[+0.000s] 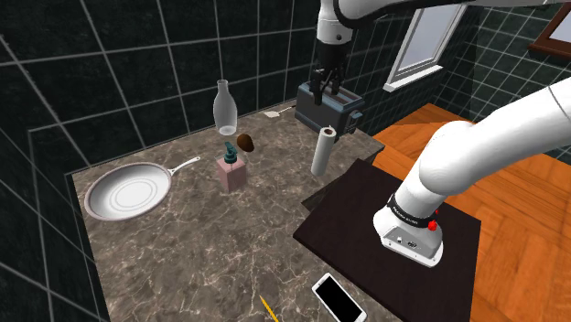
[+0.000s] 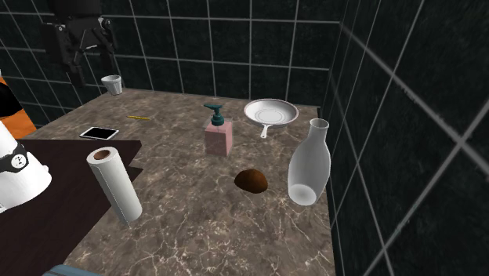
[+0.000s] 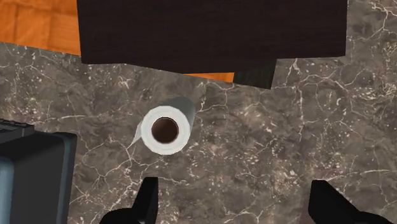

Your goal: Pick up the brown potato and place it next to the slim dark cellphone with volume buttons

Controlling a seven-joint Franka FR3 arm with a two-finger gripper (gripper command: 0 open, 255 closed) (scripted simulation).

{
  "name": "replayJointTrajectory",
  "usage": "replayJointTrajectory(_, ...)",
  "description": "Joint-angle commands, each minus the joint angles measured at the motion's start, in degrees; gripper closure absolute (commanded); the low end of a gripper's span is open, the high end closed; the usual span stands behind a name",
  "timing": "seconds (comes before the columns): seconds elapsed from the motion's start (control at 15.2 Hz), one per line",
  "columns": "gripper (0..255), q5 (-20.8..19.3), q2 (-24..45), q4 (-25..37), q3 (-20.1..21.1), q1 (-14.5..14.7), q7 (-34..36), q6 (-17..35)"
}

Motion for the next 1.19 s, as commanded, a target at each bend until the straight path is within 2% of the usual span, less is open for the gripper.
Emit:
replayJointTrajectory(0.0,0,-0.2,3.9,0.8,1.0,0.1,1.7,3.2)
replayJointTrajectory(0.59,0,-3.5,23.7,8.3,4.5,-0.1,9.7,15.0)
replayJointTrajectory(1.12,0,-8.9,42.1,20.4,5.2,0.8,17.1,20.3)
